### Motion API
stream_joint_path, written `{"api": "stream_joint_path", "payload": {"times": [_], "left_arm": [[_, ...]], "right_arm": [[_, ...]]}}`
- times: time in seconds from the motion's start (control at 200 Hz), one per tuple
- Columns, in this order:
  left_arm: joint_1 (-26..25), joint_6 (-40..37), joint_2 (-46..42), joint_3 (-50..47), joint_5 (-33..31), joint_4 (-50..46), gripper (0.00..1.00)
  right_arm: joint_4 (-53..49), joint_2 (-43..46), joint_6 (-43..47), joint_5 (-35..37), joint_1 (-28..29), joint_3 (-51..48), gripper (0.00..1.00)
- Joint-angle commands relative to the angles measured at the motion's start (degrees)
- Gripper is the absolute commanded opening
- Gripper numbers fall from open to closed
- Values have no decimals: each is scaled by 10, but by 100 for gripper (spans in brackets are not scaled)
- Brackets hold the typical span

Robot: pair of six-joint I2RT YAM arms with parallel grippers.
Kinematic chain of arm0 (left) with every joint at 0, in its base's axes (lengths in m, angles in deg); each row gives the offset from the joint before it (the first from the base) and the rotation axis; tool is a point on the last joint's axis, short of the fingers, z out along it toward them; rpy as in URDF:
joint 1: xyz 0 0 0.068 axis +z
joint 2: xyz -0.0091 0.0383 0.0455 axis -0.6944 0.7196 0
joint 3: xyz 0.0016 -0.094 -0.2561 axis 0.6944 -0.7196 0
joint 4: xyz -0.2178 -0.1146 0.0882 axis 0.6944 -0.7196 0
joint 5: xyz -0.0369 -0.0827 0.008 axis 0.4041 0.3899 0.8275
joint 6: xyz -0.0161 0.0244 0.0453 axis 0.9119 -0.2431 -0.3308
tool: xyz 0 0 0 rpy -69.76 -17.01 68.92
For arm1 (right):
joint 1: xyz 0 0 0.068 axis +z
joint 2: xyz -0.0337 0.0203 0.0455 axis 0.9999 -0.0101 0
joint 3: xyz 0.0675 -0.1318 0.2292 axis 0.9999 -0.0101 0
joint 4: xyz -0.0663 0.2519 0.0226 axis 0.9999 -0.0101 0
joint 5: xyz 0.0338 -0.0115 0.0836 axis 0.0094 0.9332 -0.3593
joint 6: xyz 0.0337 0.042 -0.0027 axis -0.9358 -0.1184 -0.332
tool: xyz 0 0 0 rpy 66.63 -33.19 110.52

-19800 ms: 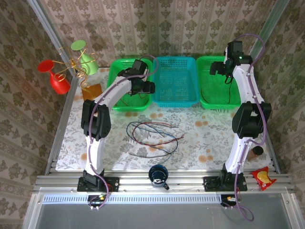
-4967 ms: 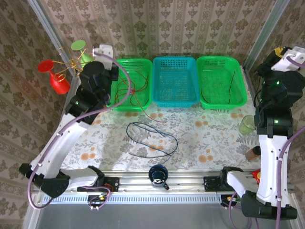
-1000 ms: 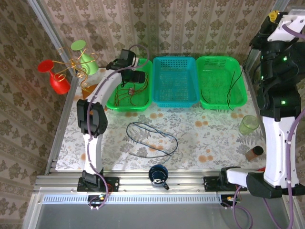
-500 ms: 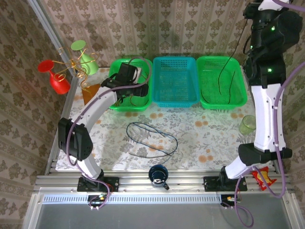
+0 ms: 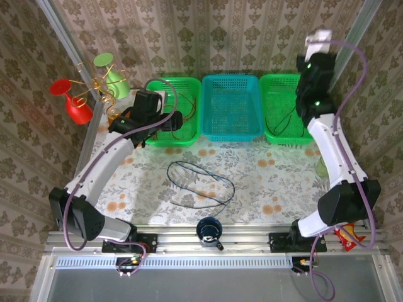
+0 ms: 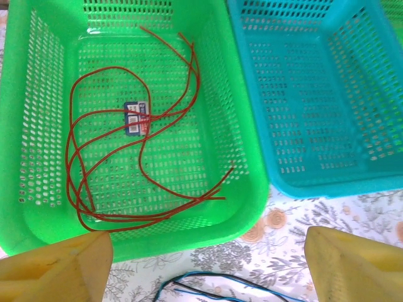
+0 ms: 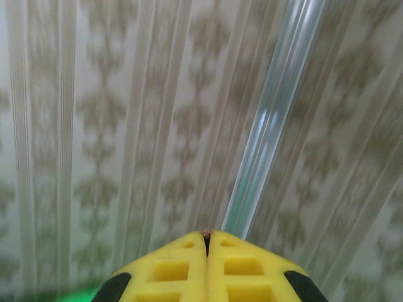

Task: Untangle the cables

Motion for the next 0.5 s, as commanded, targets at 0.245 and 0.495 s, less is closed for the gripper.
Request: {"api": "stream_joint_path", "payload": {"times": [0.245,0.495], "left_arm": [[-20,26,-24,-6,1,-23,80],[-37,30,-22,-8,-4,-26,81]], "right_arm": [[-34,-18,-153,-19,-62,-126,0],[-164,-125,-203,-115,-88,-66,0]]}}
